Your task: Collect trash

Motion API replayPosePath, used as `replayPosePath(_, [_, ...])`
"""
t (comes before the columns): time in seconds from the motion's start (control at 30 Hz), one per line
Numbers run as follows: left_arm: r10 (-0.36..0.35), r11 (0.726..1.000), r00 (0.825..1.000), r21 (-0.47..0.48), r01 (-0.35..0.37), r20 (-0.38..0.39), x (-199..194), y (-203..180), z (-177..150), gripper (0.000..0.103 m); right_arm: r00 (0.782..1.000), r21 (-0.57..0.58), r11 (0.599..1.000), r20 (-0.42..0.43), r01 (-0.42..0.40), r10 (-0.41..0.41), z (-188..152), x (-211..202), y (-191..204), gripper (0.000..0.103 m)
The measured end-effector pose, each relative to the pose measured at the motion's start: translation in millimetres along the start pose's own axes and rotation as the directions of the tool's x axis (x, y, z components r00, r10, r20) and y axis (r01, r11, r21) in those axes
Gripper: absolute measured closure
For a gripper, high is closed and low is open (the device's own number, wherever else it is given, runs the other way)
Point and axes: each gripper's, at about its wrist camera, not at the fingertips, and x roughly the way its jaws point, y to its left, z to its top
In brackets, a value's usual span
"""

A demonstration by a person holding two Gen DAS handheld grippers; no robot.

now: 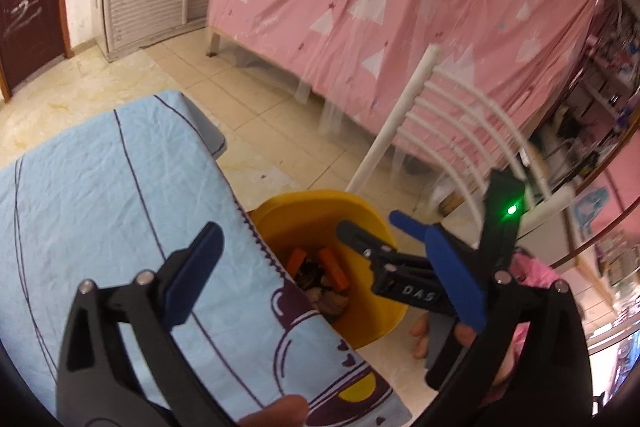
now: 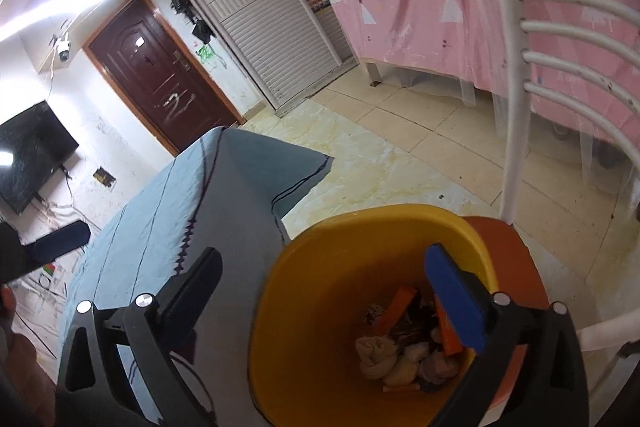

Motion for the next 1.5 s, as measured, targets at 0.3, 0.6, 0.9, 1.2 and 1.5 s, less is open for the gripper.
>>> replayPosePath(0.3, [0.04, 0.999, 0.987, -0.021, -0.037, 0.157, -53, 44, -18, 0.006, 0.995, -0.085, 0.994, 0.08, 0.064, -0.057, 3, -17, 46, 0.009])
replayPosePath(0.6, [0.161, 0.985, 0.964, -0.098, -0.144, 0.209, -95, 94, -49, 0.006, 0.997, -0.203, 0.979, 0.077, 0.0, 0.016, -4, -15, 118, 0.009])
replayPosePath(0.9, [0.411, 0.904, 0.884, -0.226, -0.364, 0.223, -143, 144, -94, 0.006, 0.993, -0.294, 0.951, 0.046, -0.095, 0.113, -24, -8, 194, 0.009])
replayPosePath(1.2, [0.523, 0.83, 0.831, -0.336, -0.445, 0.191, -181, 186, -134, 0.006, 0.974, -0.349, 0.915, 0.022, -0.203, 0.224, -57, -2, 266, 0.009])
replayPosePath(1.5, [0.582, 0.793, 0.789, -0.351, -0.498, 0.197, -199, 205, -157, 0.006, 0.972, -0.406, 0.89, 0.02, -0.208, 0.236, -86, 4, 302, 0.009])
